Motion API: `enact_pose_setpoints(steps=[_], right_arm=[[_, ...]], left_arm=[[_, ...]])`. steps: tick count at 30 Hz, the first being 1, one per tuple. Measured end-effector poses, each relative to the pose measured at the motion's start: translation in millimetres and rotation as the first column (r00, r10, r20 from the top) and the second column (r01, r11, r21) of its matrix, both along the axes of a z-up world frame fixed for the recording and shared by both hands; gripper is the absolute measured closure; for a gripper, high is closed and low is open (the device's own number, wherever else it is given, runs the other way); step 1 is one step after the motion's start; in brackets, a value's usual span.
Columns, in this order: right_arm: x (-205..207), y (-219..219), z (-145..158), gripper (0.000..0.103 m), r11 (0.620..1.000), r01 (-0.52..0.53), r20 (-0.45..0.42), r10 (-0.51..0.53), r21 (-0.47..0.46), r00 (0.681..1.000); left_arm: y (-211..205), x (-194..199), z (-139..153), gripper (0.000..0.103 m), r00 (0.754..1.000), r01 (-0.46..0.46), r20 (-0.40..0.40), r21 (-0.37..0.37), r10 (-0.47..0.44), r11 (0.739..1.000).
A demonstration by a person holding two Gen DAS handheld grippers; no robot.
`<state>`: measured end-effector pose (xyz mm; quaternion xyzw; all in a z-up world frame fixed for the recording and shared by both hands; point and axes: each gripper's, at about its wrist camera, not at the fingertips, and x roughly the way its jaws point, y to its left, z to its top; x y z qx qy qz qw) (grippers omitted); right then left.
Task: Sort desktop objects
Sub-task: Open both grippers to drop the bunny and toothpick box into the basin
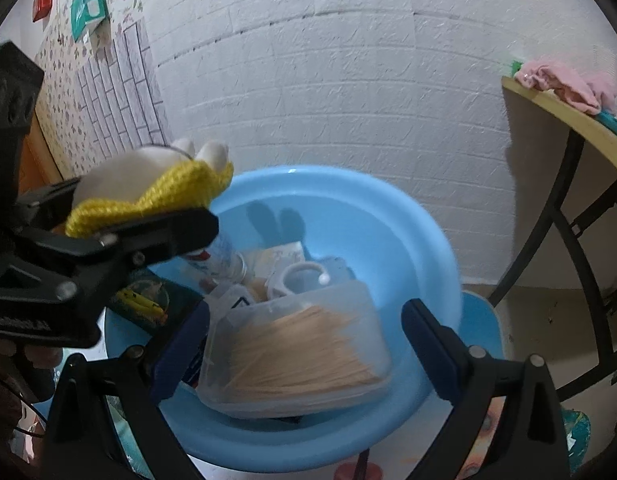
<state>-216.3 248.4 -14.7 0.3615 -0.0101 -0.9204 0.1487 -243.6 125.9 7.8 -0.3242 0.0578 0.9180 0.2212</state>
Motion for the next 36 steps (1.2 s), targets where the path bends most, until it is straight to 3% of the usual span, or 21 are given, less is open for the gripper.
enact_pose_setpoints(steps=[16, 20, 25, 36], right_arm=[[-1.2, 25.5, 3.9, 0.004, 0.997, 0.065, 0.004, -0.065, -0.028, 0.998], [-0.3, 24.8, 3.2, 0.004, 0.997, 0.066, 0.005, -0.066, -0.027, 0.998], [-0.8, 25.9, 3.2, 0.004, 0.997, 0.067, 0.006, -0.067, -0.027, 0.998], [6.4, 22.5, 7.4, 0.004, 0.998, 0.067, -0.007, -0.067, -0.020, 0.998]], left_arm=[[36.8, -25.4, -1.2, 0.018, 0.997, 0.075, -0.002, -0.043, -0.075, 0.996], [43.3, -27.8, -3.4, 0.013, 0.996, 0.087, 0.007, -0.046, -0.087, 0.995], [45.0, -29.3, -5.2, 0.008, 0.995, 0.098, 0.020, -0.045, -0.097, 0.994], [39.2, -21.9, -2.9, 0.008, 0.997, 0.078, 0.019, -0.052, -0.077, 0.996]])
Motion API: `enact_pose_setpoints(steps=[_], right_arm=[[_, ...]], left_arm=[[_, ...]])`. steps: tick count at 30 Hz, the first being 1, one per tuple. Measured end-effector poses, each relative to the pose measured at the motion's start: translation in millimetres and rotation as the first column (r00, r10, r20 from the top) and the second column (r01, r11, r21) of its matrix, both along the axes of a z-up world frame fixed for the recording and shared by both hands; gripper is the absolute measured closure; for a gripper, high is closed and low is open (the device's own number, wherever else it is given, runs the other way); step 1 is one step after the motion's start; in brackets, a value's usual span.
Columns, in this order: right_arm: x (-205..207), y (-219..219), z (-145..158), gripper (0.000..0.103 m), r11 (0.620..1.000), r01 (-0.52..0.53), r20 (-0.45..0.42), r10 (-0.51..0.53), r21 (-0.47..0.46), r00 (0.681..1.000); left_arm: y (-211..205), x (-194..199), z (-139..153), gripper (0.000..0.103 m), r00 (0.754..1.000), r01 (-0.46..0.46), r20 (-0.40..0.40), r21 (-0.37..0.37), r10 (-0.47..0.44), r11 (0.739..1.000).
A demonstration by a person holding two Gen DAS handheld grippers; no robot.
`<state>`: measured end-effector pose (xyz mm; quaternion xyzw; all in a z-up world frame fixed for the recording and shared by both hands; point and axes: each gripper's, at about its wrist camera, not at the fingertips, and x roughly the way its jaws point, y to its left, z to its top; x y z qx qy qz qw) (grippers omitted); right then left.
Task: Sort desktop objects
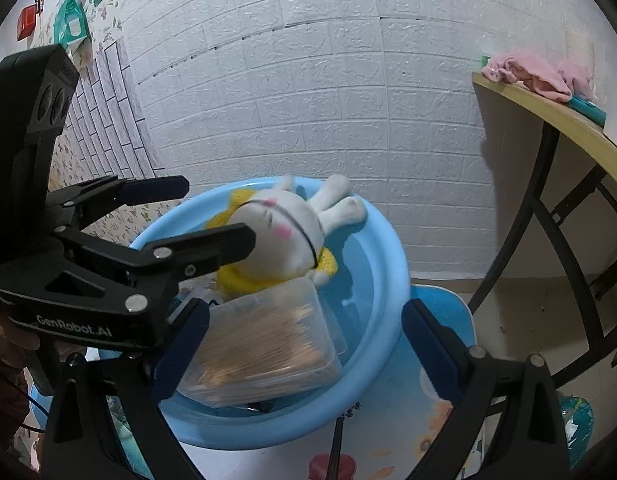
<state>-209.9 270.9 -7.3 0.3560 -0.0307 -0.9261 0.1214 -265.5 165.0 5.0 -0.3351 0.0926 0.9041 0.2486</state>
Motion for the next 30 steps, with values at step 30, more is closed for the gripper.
enact_pose_setpoints(steps=[30], right_arm=[[49.7, -49.8, 33.9, 0.004, 0.999, -0.010, 0.023, 0.009, 0.040, 1.000]], left_arm=[[-100.4, 89.8, 32.9, 0.000, 0.959, -0.281, 0.030, 0.017, 0.281, 0.959]])
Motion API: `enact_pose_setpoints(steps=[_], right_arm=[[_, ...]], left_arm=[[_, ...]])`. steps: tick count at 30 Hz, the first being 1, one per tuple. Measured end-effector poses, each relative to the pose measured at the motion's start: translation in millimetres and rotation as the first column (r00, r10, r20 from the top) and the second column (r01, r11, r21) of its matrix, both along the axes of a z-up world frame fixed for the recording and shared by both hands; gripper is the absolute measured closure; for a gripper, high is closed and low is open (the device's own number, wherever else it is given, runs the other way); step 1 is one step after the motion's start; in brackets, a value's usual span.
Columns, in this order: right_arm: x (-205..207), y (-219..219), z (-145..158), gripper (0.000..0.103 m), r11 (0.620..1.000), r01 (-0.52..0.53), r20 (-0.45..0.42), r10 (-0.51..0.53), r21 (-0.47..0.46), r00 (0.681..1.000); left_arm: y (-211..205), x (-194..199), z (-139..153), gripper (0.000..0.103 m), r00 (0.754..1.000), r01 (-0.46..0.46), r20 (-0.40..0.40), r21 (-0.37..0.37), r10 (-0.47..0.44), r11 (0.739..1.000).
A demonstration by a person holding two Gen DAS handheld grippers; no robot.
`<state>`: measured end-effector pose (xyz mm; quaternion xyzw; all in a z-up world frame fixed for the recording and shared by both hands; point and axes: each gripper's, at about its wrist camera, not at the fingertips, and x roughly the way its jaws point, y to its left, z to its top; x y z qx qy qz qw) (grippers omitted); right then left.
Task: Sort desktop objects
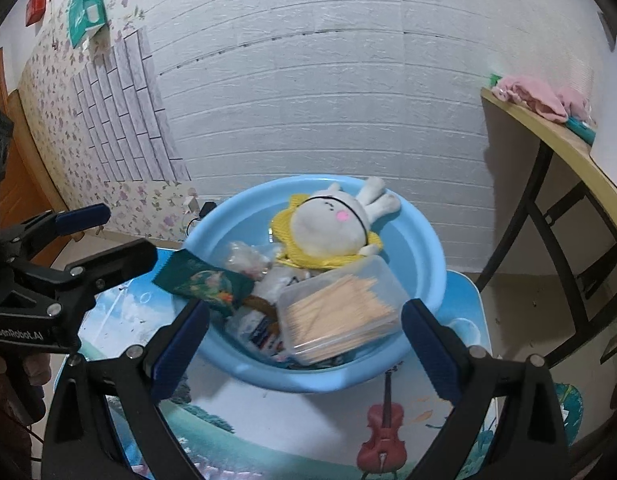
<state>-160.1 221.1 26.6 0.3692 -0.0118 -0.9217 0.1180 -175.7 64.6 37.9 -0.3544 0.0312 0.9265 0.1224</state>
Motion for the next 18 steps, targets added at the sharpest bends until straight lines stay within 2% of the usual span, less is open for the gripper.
enact_pose_setpoints(steps=[9, 18], right_arm=[[12.9, -14.7, 20.2, 0.004, 1.000, 0.015, 0.009, -0.015, 0.021, 1.000], [8.9, -21.3, 38.2, 0.002, 0.999, 0.018, 0.002, -0.018, 0.027, 1.000]], left_arm=[[-36.1, 25.1, 3.0, 0.000, 0.989, -0.127, 0.078, -0.005, 0.127, 0.992], [-44.7, 27.3, 19.9, 0.000, 0.982, -0.182, 0.037, -0.023, 0.183, 0.983]])
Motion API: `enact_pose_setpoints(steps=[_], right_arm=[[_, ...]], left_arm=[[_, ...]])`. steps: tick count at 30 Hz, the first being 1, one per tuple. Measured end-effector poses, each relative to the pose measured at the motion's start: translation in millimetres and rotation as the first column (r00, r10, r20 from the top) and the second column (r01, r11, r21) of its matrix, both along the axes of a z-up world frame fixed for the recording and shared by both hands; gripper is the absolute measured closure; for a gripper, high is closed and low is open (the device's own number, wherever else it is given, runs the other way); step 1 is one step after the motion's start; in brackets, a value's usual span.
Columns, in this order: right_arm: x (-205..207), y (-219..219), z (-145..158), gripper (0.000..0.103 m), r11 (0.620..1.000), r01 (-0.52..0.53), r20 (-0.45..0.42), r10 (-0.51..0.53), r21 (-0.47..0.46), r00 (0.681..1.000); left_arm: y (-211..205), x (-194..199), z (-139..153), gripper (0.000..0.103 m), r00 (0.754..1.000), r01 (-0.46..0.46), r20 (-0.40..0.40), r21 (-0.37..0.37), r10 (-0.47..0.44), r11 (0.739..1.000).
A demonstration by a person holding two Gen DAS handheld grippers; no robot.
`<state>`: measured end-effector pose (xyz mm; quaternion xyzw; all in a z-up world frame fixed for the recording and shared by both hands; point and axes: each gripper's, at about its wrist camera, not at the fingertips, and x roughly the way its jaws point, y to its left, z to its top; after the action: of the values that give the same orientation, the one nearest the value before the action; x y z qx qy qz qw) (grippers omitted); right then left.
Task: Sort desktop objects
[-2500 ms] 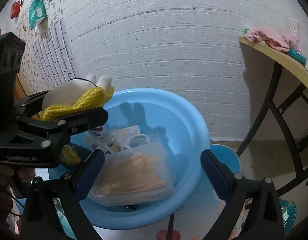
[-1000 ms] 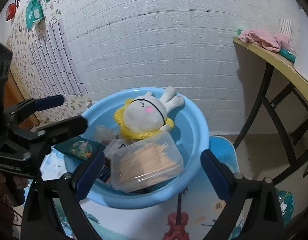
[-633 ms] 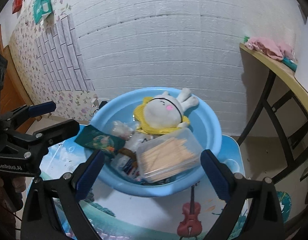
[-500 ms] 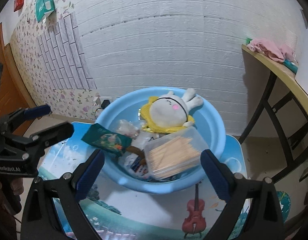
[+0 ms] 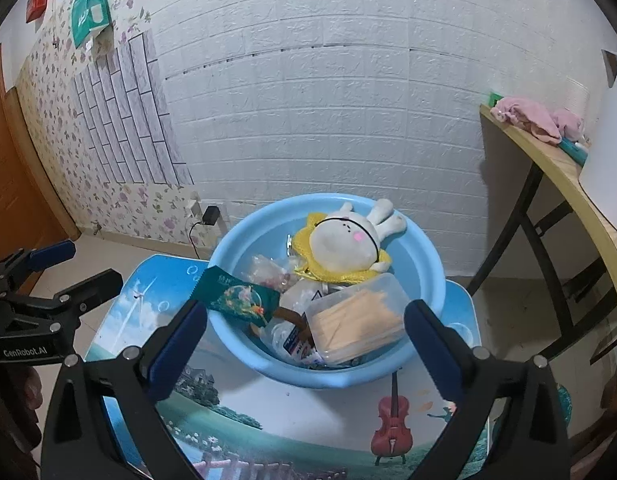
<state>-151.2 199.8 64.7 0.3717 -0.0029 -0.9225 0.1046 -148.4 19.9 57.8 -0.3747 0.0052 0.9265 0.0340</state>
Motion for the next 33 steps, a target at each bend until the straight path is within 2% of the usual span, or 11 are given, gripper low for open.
enact_pose_setpoints(steps=[8, 13, 16, 22, 25, 30, 33], right_arm=[[-8.3, -1.8, -3.9, 0.000, 1.000, 0.022, 0.002, -0.022, 0.010, 1.000], [-14.2, -0.5, -9.4, 0.000, 1.000, 0.031, 0.013, -0.031, 0.004, 0.999], [-15.2, -0.3, -10.0, 0.000, 1.000, 0.029, 0.004, -0.029, 0.004, 1.000], [-21.3, 2.7, -16.8, 0.000, 0.999, 0.047, 0.029, -0.047, -0.011, 0.998], [-22.5, 4.4, -21.6, 0.000, 0.998, 0.055, 0.063, -0.053, -0.027, 0.997], [-14.5, 4.9, -15.1, 0.000, 0.998, 0.063, 0.042, -0.062, -0.028, 0.997], [-9.4, 4.1, -10.0, 0.000, 0.996, 0.092, 0.013, -0.092, 0.008, 0.996]], left_arm=[[2.0, -7.4, 7.4, 0.000, 0.999, -0.014, -0.052, -0.009, 0.013, 1.000], [4.7, -13.1, 2.8, 0.000, 0.999, -0.015, -0.040, -0.018, 0.014, 1.000], [7.5, -14.6, 0.6, 0.000, 0.998, -0.027, -0.050, -0.050, 0.025, 0.998], [12.3, -18.0, -3.4, 0.000, 0.999, -0.025, -0.048, -0.060, 0.022, 0.998], [12.9, -19.5, -6.6, 0.000, 1.000, -0.023, -0.020, -0.039, 0.023, 0.999], [15.3, -12.4, -5.7, 0.000, 1.000, -0.018, -0.014, -0.030, 0.017, 0.999], [16.1, -5.8, -1.5, 0.000, 1.000, -0.017, -0.022, -0.031, 0.016, 0.999]])
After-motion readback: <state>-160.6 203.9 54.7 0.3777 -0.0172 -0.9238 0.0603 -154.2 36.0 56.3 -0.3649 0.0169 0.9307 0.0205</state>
